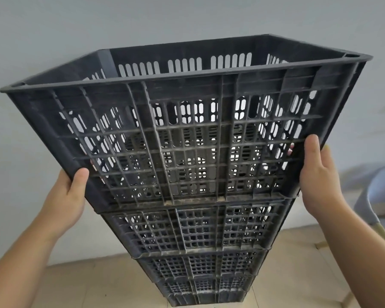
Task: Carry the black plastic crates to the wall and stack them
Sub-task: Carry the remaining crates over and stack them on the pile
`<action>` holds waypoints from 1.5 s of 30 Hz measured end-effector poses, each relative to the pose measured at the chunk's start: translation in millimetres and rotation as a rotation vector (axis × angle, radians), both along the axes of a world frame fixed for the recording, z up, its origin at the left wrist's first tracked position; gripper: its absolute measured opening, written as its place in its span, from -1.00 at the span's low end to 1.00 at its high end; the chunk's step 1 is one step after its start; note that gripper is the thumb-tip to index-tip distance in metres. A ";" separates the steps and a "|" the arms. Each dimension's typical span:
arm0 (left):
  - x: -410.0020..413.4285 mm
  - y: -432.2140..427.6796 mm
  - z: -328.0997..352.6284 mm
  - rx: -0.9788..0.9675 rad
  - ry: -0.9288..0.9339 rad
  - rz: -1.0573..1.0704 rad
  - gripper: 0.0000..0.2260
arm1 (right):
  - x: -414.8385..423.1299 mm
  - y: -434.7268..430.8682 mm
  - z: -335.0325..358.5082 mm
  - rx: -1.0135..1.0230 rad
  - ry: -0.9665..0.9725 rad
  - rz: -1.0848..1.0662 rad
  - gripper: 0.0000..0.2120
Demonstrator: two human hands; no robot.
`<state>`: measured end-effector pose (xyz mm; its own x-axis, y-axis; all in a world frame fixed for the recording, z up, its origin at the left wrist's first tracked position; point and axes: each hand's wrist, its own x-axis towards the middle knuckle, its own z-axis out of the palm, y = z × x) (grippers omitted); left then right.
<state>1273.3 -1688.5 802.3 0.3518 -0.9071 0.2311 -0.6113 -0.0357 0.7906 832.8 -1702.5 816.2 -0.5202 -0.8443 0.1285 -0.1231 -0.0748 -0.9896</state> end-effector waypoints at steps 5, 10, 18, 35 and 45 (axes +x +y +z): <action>-12.4 7.0 -20.5 0.149 0.128 0.098 -0.45 | 1.1 1.6 -0.4 -0.016 -0.017 -0.009 -0.67; -11.9 14.0 -67.2 0.330 0.155 0.104 -0.26 | 0.3 -4.5 -1.6 -0.018 -0.024 -0.033 -0.70; -34.5 20.5 -68.9 0.246 0.053 0.189 -0.59 | -4.0 -8.8 -1.6 -0.025 -0.015 -0.043 -0.73; -48.1 19.6 -19.4 -0.016 0.177 0.122 -0.59 | -15.9 -15.2 0.2 -0.059 -0.052 0.055 -0.36; -32.2 21.0 -23.7 0.015 0.090 0.119 -0.62 | -18.0 -6.0 -8.3 0.035 -0.015 0.080 0.12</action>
